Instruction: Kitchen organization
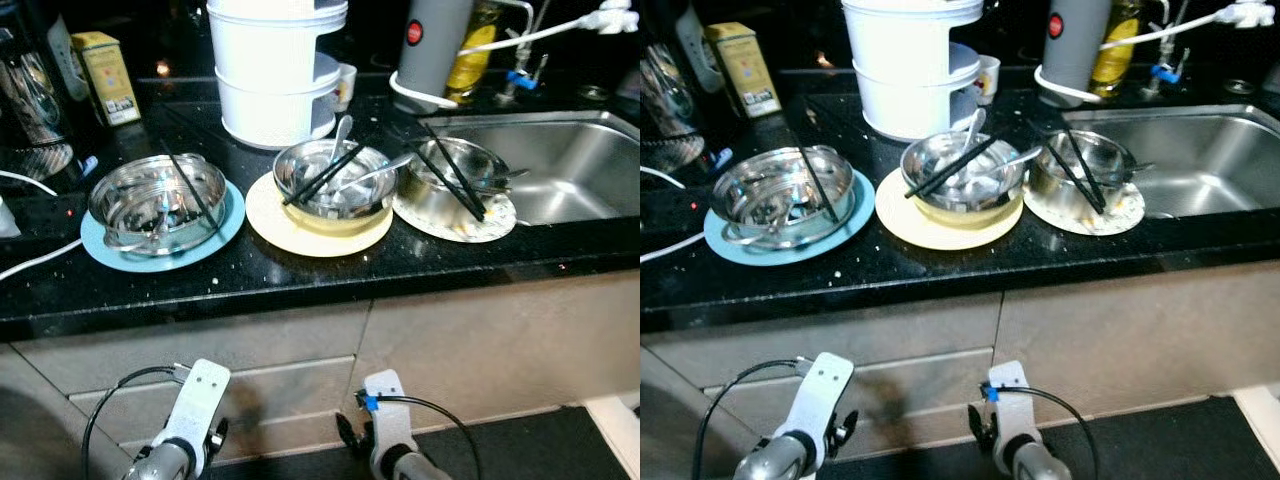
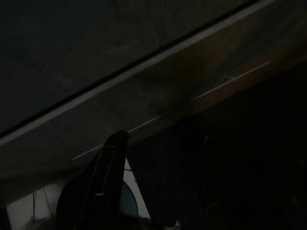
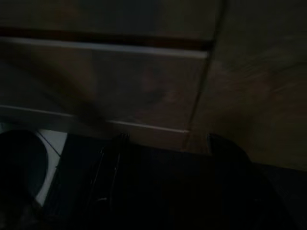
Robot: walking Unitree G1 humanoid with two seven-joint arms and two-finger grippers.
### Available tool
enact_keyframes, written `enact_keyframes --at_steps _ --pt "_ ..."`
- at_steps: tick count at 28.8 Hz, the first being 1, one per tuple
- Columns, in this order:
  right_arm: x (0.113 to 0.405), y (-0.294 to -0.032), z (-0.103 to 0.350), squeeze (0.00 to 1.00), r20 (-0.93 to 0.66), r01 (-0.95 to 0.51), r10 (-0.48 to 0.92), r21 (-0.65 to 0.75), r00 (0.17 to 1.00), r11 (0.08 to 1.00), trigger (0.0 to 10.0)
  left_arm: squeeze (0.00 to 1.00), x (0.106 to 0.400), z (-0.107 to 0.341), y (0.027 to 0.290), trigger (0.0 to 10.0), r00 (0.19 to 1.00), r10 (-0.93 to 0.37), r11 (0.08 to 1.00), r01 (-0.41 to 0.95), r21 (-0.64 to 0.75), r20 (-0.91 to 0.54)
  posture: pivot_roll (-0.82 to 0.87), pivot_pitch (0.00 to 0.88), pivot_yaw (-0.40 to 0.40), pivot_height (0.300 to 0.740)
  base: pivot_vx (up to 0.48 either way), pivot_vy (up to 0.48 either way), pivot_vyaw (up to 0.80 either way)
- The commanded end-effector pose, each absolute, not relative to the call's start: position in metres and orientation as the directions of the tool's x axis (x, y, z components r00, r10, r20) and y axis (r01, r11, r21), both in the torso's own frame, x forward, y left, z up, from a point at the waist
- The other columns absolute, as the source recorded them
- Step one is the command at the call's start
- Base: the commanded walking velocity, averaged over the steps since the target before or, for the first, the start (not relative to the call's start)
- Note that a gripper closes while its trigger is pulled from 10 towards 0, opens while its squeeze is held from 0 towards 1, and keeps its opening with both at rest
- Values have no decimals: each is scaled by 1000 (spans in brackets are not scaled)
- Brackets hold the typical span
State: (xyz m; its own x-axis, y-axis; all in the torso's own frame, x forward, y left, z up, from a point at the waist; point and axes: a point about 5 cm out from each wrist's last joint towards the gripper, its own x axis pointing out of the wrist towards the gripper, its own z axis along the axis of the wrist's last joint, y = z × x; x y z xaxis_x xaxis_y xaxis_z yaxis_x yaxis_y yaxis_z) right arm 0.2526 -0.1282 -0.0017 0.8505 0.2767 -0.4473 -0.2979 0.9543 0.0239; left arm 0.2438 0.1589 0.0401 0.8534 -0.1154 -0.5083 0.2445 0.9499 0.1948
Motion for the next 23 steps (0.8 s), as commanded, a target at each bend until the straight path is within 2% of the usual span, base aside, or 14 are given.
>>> enact_keyframes --at_steps 1,10,18,20,23 --pt "250 -125 -5 0 -454 -302 284 34 845 953 10000 0 237 34 162 10000 839 -110 945 254 204 -533 -48 138 -34 740 0 0 0" --pt "247 -126 -8 0 -471 -310 289 33 834 950 10000 0 235 30 160 10000 834 -121 933 281 226 -538 -50 133 -32 740 0 0 0" --pt "236 -129 -24 0 -562 -354 305 23 769 935 10000 0 230 22 157 10000 813 -129 913 321 252 -568 -51 131 -32 740 0 0 0" --pt "228 -133 -33 0 -607 -364 298 16 737 931 10000 0 231 25 154 10000 845 -130 910 310 277 -519 -51 131 -32 740 0 0 0" --pt "227 -134 -34 0 -606 -362 298 17 737 932 10000 0 235 41 152 10000 896 -172 930 285 231 -410 -51 131 -32 740 0 0 0"
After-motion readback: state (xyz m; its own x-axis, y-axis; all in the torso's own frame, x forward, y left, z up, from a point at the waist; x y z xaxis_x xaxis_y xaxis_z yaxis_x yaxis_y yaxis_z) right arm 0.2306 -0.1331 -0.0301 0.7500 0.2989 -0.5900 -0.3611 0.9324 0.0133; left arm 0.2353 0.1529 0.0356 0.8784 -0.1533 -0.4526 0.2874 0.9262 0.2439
